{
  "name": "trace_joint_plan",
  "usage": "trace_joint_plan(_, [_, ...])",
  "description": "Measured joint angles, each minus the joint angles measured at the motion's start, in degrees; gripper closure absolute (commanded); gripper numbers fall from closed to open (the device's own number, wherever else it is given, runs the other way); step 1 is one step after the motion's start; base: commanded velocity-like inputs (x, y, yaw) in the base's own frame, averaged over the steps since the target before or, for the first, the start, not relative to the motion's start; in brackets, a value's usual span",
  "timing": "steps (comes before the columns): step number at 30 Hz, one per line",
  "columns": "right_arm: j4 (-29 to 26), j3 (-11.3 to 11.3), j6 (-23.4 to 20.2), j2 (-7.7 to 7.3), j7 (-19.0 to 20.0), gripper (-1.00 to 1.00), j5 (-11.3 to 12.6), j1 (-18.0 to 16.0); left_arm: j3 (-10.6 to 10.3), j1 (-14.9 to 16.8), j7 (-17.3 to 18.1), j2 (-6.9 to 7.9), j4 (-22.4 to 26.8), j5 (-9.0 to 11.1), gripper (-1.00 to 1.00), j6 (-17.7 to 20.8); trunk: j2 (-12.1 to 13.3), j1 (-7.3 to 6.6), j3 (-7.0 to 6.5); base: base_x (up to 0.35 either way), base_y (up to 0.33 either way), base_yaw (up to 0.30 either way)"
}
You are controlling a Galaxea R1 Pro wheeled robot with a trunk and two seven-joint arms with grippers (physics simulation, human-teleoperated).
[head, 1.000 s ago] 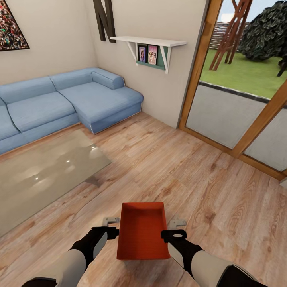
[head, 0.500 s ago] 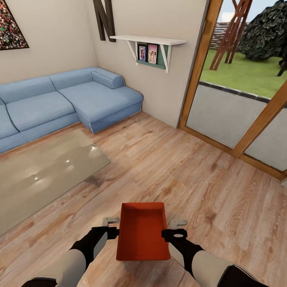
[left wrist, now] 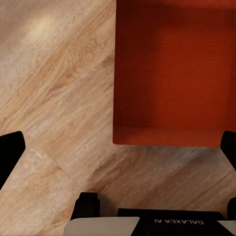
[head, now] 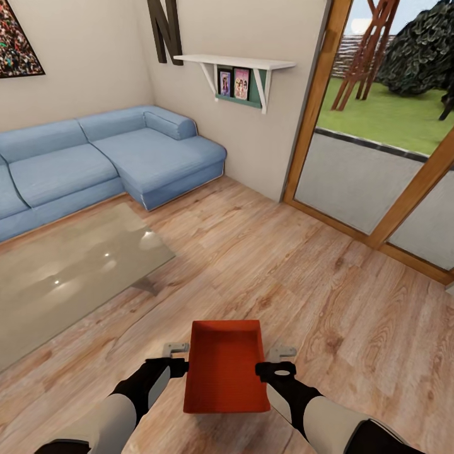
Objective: Move the two storage containers from the living room to the garage. In the garage, place one container on the floor and stack the other container on top of it (either order is fine).
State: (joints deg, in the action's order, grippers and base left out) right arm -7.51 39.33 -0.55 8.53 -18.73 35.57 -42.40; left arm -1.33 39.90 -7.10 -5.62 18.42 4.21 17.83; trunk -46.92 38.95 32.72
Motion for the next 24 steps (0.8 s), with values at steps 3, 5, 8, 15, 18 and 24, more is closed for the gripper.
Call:
trace_joint_plan(3, [-0.01, 0.00, 0.00, 0.00, 0.03, -1.00, 0.00, 0.00, 0.04, 0.00, 0.02, -0.01, 0.00, 0.00, -1.00, 0.08, -1.20, 0.66, 0.54, 0.000, 0.000, 0.000])
trace_joint_plan(5, [-0.01, 0.00, 0.00, 0.00, 0.03, -1.00, 0.00, 0.01, 0.06, 0.00, 0.03, -0.01, 0.00, 0.00, -1.00, 0.11, -2.01, 1.10, 0.90, 0.000, 0.000, 0.000])
trace_joint_plan(8, [0.00, 0.00, 0.00, 0.00, 0.04, -1.00, 0.00, 0.00, 0.07, 0.00, 0.03, -0.01, -0.01, 0.00, -1.00, 0.13, -3.21, 1.76, 1.44, 0.000, 0.000, 0.000])
trace_joint_plan(15, [0.00, 0.00, 0.00, 0.00, 0.04, -1.00, 0.00, -0.01, 0.07, 0.00, 0.03, -0.01, -0.03, 0.00, -1.00, 0.14, -6.02, 3.30, 2.70, 0.000, 0.000, 0.000])
trace_joint_plan(18, [-0.01, 0.00, 0.00, -0.01, 0.02, -1.00, 0.00, -0.01, 0.07, 0.00, 0.03, -0.01, -0.01, 0.00, -1.00, 0.13, -7.23, 3.96, 3.24, 0.000, 0.000, 0.000])
trace_joint_plan(24, [0.00, 0.00, 0.00, 0.00, 0.03, -1.00, 0.00, -0.02, 0.07, 0.00, 0.03, -0.01, -0.06, 0.00, -1.00, 0.14, -9.64, 5.27, 4.31, 0.000, 0.000, 0.000])
